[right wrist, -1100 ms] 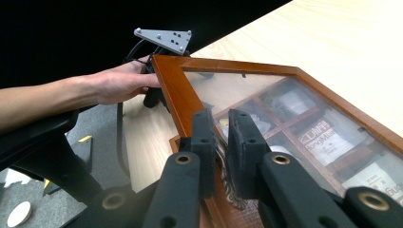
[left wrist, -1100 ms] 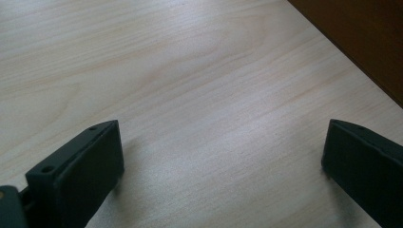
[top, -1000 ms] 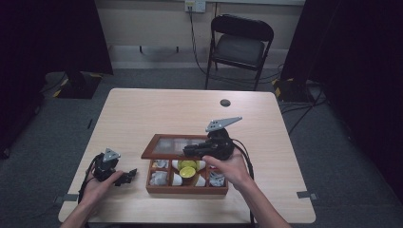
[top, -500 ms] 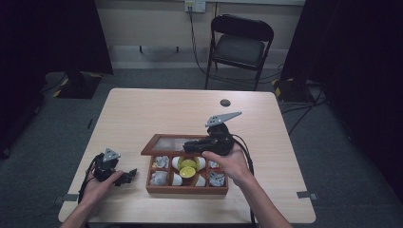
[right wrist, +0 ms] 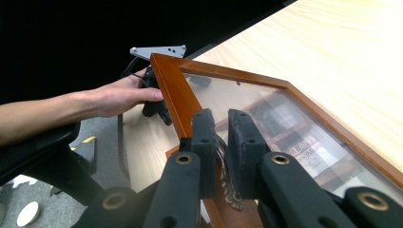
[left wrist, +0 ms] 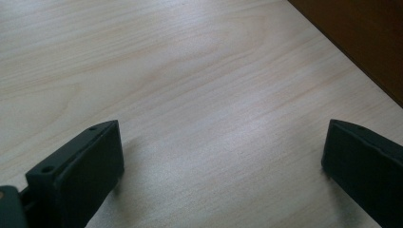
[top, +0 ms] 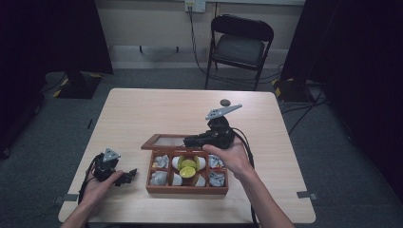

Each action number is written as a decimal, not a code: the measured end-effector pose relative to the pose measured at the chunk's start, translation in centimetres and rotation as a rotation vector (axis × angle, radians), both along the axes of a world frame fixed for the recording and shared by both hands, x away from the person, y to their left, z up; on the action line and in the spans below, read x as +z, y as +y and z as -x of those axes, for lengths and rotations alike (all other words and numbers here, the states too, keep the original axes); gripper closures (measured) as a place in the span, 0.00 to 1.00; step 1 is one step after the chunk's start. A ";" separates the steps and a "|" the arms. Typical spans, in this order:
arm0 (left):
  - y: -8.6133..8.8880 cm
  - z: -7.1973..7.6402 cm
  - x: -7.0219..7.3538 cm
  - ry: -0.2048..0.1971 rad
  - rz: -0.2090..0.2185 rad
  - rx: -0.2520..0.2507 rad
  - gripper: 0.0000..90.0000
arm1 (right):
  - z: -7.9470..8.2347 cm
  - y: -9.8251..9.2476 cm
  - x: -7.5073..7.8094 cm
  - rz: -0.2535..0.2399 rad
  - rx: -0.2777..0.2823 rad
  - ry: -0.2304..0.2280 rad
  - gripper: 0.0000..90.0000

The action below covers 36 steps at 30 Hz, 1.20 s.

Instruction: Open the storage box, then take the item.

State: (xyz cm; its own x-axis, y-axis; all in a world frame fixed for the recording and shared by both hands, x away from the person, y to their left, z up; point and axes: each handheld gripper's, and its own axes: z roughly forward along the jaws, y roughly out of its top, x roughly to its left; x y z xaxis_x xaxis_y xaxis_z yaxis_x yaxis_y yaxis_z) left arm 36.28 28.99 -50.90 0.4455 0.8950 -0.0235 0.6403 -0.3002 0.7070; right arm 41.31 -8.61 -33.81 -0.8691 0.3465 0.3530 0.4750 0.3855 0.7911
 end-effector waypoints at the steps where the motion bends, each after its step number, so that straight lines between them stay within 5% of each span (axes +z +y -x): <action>1: 0.0 0.0 0.0 0.000 0.000 0.000 0.00 | -0.1 0.0 0.1 0.001 0.000 0.002 0.91; 31: 0.0 -0.2 0.0 -0.005 0.010 -0.007 0.00 | -1.6 0.2 1.4 0.016 -0.006 0.019 0.91; 36: 0.1 0.0 0.2 0.000 0.007 0.003 0.09 | -1.5 0.2 1.5 0.022 -0.011 0.011 0.91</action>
State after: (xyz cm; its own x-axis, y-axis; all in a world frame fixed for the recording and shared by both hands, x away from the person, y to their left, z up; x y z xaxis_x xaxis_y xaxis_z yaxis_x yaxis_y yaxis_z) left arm 36.33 29.10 -50.66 0.4427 0.8962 -0.0296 0.6413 -0.2934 0.7090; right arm 42.80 -8.43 -32.35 -0.8612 0.3637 0.3549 0.4880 0.3970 0.7773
